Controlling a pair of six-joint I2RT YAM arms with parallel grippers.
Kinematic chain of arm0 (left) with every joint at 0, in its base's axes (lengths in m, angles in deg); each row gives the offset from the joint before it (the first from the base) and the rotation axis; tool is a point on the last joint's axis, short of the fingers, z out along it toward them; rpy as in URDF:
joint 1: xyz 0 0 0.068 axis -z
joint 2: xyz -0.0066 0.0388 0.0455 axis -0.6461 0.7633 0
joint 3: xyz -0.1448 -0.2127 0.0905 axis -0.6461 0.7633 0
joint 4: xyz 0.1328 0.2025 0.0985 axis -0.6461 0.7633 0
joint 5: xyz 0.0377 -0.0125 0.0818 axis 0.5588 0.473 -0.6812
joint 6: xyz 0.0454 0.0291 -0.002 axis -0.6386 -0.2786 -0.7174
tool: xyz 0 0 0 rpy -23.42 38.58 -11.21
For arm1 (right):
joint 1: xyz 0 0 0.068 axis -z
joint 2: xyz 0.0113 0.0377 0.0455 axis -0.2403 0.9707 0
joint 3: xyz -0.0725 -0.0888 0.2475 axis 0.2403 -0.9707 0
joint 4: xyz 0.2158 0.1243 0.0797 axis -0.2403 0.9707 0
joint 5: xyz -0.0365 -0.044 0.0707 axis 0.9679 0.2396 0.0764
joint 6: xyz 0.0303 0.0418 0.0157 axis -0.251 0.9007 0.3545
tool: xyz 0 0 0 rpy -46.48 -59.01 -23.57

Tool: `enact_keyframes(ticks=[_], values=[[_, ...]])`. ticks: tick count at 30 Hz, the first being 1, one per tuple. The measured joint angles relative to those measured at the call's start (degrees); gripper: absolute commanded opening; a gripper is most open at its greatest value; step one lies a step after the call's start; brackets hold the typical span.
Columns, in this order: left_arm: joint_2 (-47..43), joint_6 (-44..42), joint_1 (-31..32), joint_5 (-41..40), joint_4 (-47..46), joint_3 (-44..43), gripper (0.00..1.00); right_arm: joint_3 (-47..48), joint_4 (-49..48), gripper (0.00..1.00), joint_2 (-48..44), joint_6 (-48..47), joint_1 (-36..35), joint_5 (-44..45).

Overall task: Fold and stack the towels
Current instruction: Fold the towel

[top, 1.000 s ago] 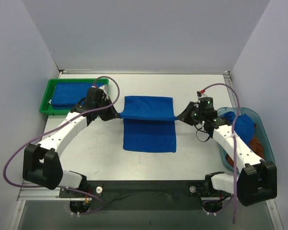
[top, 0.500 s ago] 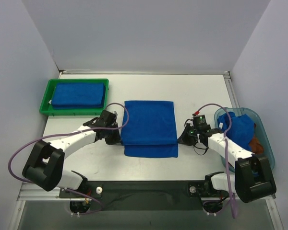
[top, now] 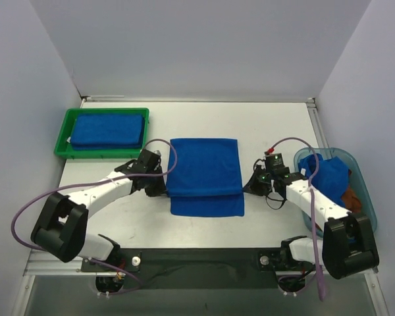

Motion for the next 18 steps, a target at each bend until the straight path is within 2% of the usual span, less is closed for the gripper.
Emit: enact_keyframes(ticks=[11, 15, 18], values=[[-12.76, 2.47, 4.04, -1.70, 4.24, -1.62, 0.03, 2.08, 6.05, 0.00, -13.66, 0.42, -0.15, 0.66], [-13.49, 3.74, 6.12, -1.70, 4.42, 1.11, 0.03, -0.61, 6.88, 0.00, -17.53, 1.36, -0.59, 0.61], [-11.87, 4.48, 7.06, -1.66, 4.48, 3.58, 0.03, -3.89, 7.28, 0.00, -16.61, 2.05, -0.76, 0.37]])
